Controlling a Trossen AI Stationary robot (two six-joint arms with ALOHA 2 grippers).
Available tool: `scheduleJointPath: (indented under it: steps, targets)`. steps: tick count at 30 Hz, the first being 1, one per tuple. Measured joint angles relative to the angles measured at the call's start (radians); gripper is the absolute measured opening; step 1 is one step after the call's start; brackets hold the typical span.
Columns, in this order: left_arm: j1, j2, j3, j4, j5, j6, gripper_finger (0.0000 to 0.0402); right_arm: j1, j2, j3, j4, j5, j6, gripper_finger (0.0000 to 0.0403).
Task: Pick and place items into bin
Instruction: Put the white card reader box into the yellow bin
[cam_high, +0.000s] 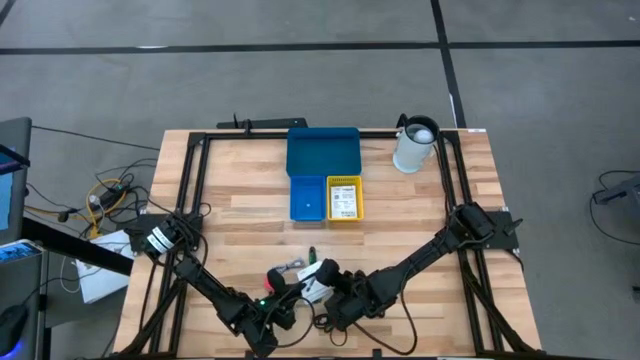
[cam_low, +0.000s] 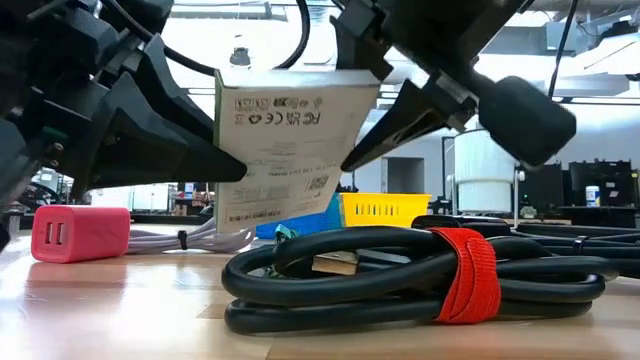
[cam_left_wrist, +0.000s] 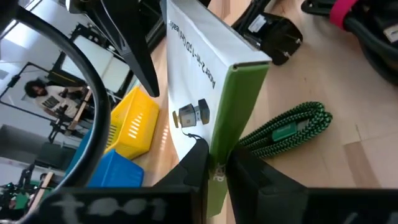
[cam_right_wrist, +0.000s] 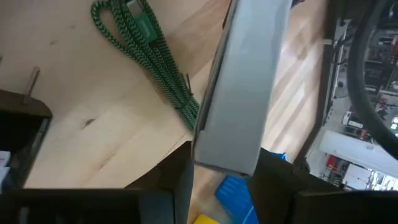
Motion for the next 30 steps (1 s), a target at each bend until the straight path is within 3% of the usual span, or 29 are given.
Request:
scheduleJointPath:
  steps: [10, 16, 26, 30]
  targets:
    - [0.001, -0.001, 0.001, 0.097, -0.055, 0.040, 0.0021, 0.025, -0.001, 0.041, 0.035, -0.035, 0.045, 0.0122]
    - [0.003, -0.001, 0.001, 0.148, -0.059, 0.073, 0.0029, 0.020, -0.004, 0.071, 0.006, -0.107, 0.101, 0.0034]
    - [0.006, -0.001, 0.002, 0.161, -0.066, 0.081, 0.0070, 0.013, -0.006, 0.080, -0.067, -0.098, 0.168, 0.0034]
    - [-0.004, -0.002, 0.003, 0.212, -0.112, 0.208, 0.0092, 0.014, -0.006, 0.080, -0.103, -0.079, 0.176, 0.0034]
